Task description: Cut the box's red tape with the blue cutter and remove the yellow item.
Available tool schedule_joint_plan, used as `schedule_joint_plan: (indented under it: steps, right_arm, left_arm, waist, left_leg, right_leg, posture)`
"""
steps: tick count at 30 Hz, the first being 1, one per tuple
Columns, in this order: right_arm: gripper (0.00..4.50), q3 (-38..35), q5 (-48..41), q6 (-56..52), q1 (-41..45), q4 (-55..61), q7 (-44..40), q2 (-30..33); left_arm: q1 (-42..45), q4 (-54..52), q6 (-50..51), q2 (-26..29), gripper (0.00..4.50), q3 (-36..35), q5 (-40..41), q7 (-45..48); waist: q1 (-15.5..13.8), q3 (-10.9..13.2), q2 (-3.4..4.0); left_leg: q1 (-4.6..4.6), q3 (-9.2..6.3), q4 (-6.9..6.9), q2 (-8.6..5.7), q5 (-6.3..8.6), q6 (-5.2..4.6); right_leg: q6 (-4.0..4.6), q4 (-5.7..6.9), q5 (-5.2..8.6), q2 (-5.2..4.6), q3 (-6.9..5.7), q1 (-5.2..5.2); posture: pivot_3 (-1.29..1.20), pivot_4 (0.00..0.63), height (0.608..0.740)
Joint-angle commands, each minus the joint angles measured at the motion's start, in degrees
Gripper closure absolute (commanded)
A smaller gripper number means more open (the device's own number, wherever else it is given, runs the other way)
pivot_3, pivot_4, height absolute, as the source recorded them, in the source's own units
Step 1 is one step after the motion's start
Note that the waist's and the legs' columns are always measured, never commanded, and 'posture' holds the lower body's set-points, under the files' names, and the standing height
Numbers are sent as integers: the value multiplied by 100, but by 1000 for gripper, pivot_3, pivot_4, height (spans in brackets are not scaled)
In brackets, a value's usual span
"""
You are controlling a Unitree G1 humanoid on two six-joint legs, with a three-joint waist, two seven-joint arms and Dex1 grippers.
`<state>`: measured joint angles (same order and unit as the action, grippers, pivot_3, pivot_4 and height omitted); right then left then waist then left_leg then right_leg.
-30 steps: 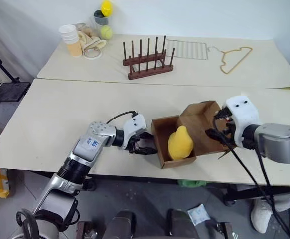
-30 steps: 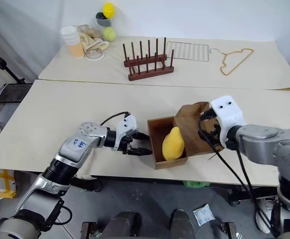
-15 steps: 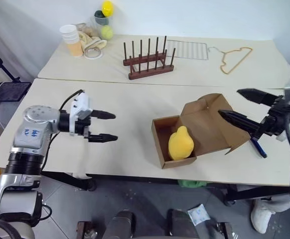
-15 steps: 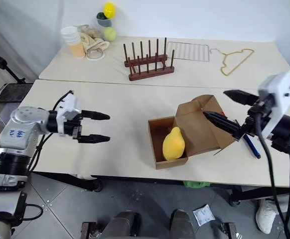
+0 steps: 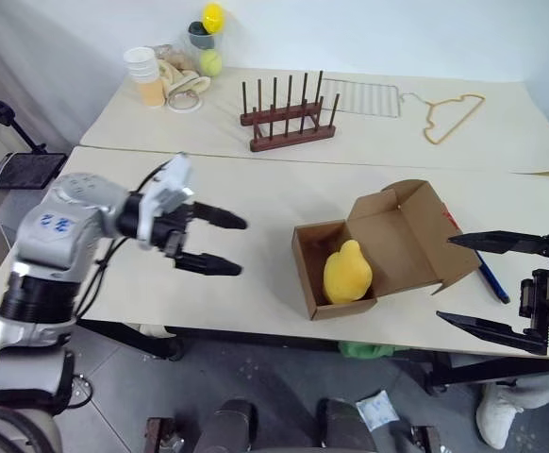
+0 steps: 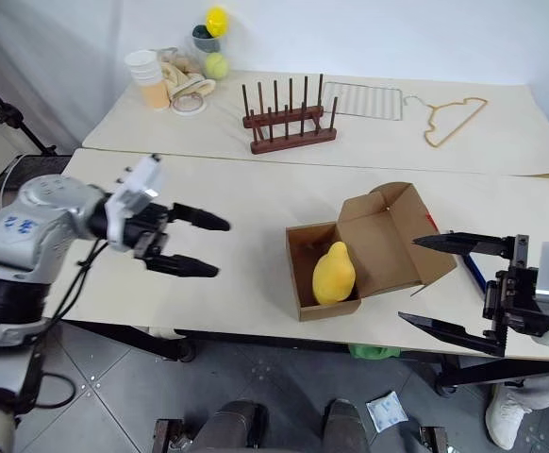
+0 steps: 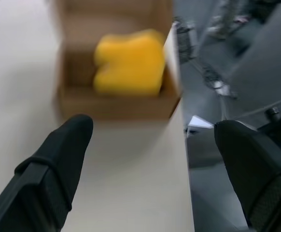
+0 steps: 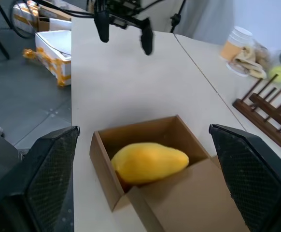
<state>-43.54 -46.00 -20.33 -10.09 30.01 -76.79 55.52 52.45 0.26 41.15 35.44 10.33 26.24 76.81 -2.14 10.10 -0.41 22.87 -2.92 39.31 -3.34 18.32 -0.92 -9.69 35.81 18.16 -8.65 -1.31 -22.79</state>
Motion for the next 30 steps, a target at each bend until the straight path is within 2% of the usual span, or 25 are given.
schedule_joint_plan:
  steps: [1, 4, 8, 12, 16, 23, 27, 29, 30]
  right_arm:
    - [0, -674, -32, -198, -119, -140, -169, 308]
    - [0, -830, 155, -283, -201, -228, -186, 499]
    - [0, -899, 81, -442, -183, 68, 120, 458]
    - [0, -1200, -133, -928, -532, 577, 379, 292]
    - [0, -1475, -158, -1078, -855, 856, 509, 85]
    - [0, -1412, 35, -880, -876, 791, 659, -46]
    - [0, -1174, -16, -820, -622, 662, 862, -40]
    - [0, -937, -175, -849, -332, 609, 1104, -59]
    - [0, -777, -281, -875, -155, 602, 1256, -84]
  left_arm:
    - [750, 251, 234, -803, 46, 926, -513, -455]
    - [1102, 829, -215, -1625, 46, 1689, -1101, -708]
    - [1192, 1518, -1210, -1970, 46, 2280, -1981, -965]
    - [1244, 2026, -1653, -2267, 46, 2341, -2365, -1236]
    - [1231, 2270, -1960, -2230, 880, 2315, -2560, -1076]
    - [1404, 2698, -2248, -2448, 2837, 1922, -2440, -956]
    - [1811, 3068, -1596, -2685, 3858, 766, -1385, -662]
    - [2057, 3496, -1578, -2653, 4182, 0, -897, -741]
    - [2126, 3661, -1642, -2561, 4182, -376, -669, -743]
  waist:
    - [3, 4, -7]
    - [44, 6, -10]
    - [129, 8, -13]
    - [61, 9, -13]
    - [-5, 13, -20]
    - [-60, 13, -20]
    - [-66, 16, -26]
    - [-56, 18, -28]
    - [-40, 18, -28]
  left_leg:
    - [-2, 2, 0, -9, 0, 0]
    - [-34, 19, -20, -6, 2, -4]
    - [-52, 42, -37, 9, 3, -4]
    - [-54, 38, -36, 10, 2, -2]
    - [-50, 32, -24, 7, 4, -4]
    - [-51, 35, -23, 2, 5, -3]
    - [-48, 35, -22, 3, 5, -3]
    - [-46, 35, -21, 3, 5, -3]
    - [-46, 34, -20, 4, 5, -3]
  right_leg:
    - [-1, -1, 0, 0, 1, 3]
    - [-1, -18, 0, 2, 3, 26]
    - [-1, -31, 0, 10, 8, 29]
    - [0, -28, 1, 9, 9, 27]
    - [-2, -31, 0, 1, 14, 32]
    - [-3, -31, 0, 3, 13, 32]
    - [-3, -32, -1, 3, 13, 30]
    - [-3, -31, -1, 3, 11, 29]
    - [-3, -30, -1, 2, 11, 28]
  posture:
    - [0, 150, 740]
    - [0, 150, 740]
    - [0, 150, 740]
    - [0, 150, 740]
    - [0, 150, 740]
    - [0, 150, 740]
    - [0, 150, 740]
    - [0, 150, 740]
    - [0, 150, 740]
